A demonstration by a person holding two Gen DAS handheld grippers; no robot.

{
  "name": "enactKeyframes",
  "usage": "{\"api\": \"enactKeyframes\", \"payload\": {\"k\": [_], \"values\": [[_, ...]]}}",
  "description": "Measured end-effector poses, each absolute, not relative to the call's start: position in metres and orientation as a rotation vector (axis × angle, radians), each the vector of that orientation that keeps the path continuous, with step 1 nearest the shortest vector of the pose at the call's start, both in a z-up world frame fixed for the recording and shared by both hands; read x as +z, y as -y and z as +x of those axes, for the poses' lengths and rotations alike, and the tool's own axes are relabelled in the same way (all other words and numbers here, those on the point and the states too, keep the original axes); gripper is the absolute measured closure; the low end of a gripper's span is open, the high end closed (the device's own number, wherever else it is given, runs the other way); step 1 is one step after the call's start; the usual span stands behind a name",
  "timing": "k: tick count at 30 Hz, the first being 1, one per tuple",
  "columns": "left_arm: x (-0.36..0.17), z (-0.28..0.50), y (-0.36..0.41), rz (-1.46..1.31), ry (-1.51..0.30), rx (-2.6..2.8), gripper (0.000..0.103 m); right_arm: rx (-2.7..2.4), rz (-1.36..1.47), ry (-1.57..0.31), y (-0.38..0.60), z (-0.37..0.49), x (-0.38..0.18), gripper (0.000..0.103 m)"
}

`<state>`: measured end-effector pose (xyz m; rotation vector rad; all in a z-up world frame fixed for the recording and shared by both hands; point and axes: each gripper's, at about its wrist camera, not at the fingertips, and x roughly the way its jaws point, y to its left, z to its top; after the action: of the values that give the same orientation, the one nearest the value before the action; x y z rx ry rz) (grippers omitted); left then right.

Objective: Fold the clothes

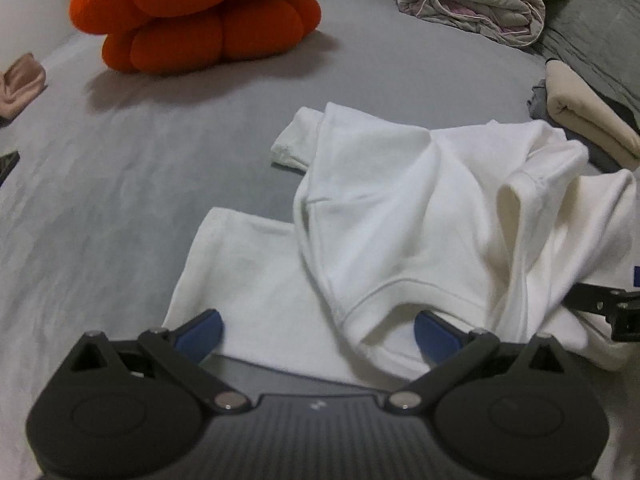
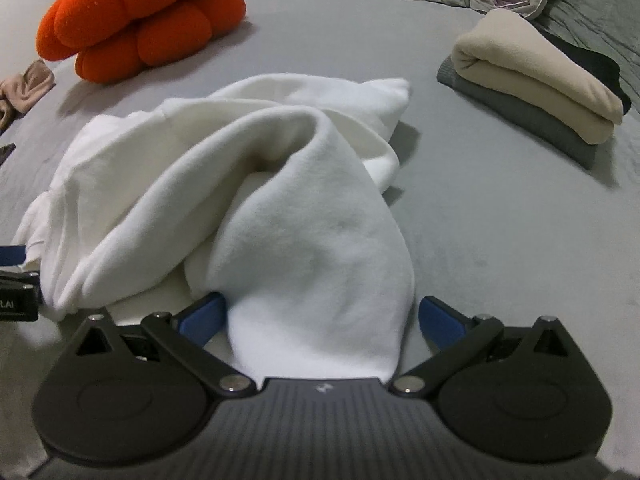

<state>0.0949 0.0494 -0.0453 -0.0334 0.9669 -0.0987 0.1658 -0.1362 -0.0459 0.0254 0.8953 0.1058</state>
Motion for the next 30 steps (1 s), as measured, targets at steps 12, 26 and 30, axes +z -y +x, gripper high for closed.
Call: {"api": "enactKeyframes", "payload": {"k": [12, 26, 30], "values": [[-0.038, 0.075, -0.081, -0.325, -1.003, -0.126, 0.015, 0.142, 0.074, -0.809, 0.131, 0.144, -0.017, 0.039], [-0.037, 0.067, -0.074, -0.592, -0.982, -0.279, 0.022, 0.367, 0.202, -0.859, 0.124, 0.115, -0.009, 0.094], [-0.037, 0.069, -0.071, -0.627, -0.974, -0.283, 0.022, 0.434, 0.191, -0.884, 0.113, 0.106, -0.009, 0.094]]}}
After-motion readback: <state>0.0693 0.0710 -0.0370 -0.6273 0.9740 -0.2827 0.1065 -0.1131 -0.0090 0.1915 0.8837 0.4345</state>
